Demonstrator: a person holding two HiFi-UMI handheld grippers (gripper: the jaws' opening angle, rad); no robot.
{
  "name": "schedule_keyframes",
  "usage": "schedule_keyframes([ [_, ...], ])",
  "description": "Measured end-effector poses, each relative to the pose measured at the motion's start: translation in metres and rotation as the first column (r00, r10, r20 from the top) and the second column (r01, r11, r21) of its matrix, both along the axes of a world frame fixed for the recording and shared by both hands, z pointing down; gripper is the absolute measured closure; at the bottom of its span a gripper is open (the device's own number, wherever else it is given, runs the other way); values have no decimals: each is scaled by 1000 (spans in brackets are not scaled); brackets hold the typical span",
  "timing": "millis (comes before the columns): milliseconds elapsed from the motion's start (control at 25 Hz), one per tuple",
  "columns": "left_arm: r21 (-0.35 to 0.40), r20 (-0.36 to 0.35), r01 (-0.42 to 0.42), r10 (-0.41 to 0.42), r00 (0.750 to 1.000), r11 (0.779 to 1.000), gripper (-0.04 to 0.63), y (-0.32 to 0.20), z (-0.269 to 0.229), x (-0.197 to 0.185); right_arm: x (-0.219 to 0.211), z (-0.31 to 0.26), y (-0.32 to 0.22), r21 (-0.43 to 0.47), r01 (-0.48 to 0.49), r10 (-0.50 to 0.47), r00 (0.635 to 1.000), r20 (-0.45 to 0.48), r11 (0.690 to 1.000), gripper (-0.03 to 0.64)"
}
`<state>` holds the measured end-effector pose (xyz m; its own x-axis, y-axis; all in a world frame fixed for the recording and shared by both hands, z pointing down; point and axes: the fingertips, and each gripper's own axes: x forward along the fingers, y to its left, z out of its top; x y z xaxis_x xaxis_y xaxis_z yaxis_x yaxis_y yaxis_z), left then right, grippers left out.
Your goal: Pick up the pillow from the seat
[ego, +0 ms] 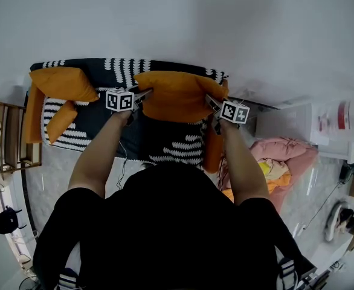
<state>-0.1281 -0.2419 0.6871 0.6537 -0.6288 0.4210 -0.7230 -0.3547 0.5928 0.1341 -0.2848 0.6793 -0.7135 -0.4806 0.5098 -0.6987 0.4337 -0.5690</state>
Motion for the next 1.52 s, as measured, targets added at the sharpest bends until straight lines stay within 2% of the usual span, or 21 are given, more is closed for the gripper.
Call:
schedule_keyframes([
  [800, 120, -13, -25, 26, 1000, 992, 417, 41, -68, -13, -8, -70, 45, 89, -22, 18, 999, 46, 996, 425],
  [1520, 182, -25, -66, 72, 997, 981, 420, 81, -109, -22, -14, -114, 93, 154, -42, 31, 997, 73, 987, 425],
])
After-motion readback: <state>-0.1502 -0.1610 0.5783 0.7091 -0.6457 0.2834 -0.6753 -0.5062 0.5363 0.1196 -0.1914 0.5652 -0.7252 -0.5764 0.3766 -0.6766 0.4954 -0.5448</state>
